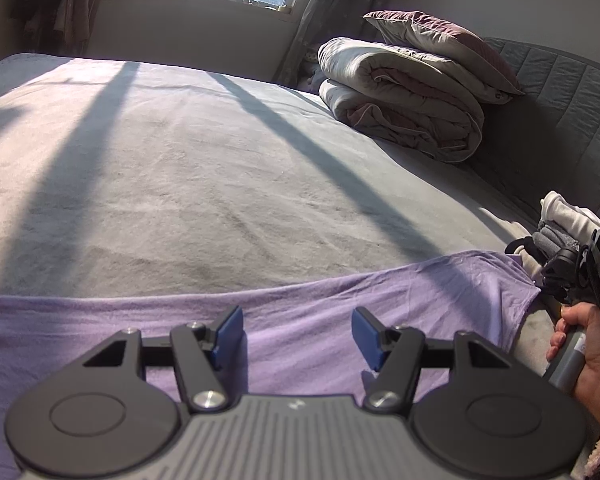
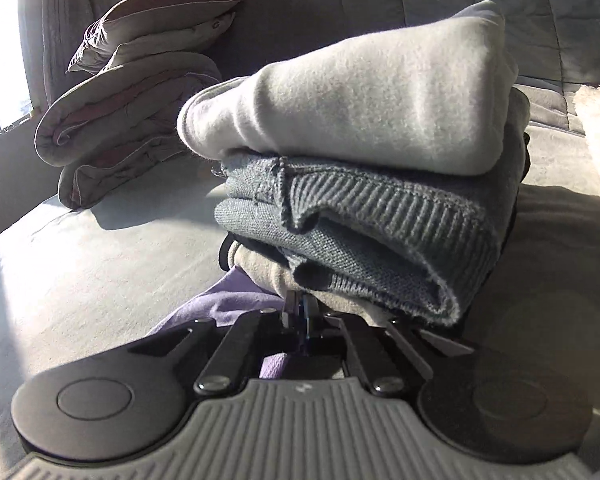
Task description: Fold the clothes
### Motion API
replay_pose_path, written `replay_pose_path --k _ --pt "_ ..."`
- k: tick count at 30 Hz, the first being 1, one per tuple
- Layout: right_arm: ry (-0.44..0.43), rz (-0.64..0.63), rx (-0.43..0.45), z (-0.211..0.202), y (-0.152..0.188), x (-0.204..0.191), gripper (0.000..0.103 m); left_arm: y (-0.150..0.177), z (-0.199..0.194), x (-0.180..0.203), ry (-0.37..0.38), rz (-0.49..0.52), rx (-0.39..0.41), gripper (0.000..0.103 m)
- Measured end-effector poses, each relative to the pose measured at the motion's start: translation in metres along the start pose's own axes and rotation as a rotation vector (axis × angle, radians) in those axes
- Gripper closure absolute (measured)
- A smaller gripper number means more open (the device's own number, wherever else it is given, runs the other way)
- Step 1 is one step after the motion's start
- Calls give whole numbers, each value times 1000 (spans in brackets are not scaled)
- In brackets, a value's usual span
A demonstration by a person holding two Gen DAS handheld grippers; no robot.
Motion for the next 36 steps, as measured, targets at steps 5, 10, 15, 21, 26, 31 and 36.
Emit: replay_pose_path --k 5,10,15,21,26,31,36 --pt "23 -127 -44 12 3 -6 102 0 1 -1 3 -3 0 41" --pt "-41 -149 -76 5 2 0 88 0 1 -1 4 -6 1 41" --pt "-128 -153 -57 -22 3 3 58 1 1 -1 0 2 2 40" --pt "-280 -262 -22 -38 3 -30 58 1 1 -1 -1 6 1 40" --pt "-392 -425 -81 -24 12 -57 58 1 1 -1 1 7 1 39" --pt "-379 -574 -75 -20 25 -34 63 1 2 -1 7 1 0 38" --pt "-391 -543 -126 -20 14 -2 63 1 2 -1 10 -2 0 38"
Point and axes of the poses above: each gripper's, at about its wrist camera, not at the fingertips, and z roughly the way its jaws point, x to its right, y to its underside, the point moved 5 cm from there along z, roughly the way its jaws point, and after that the axes turned 7 degrees about -z, right-handed, at the moved point
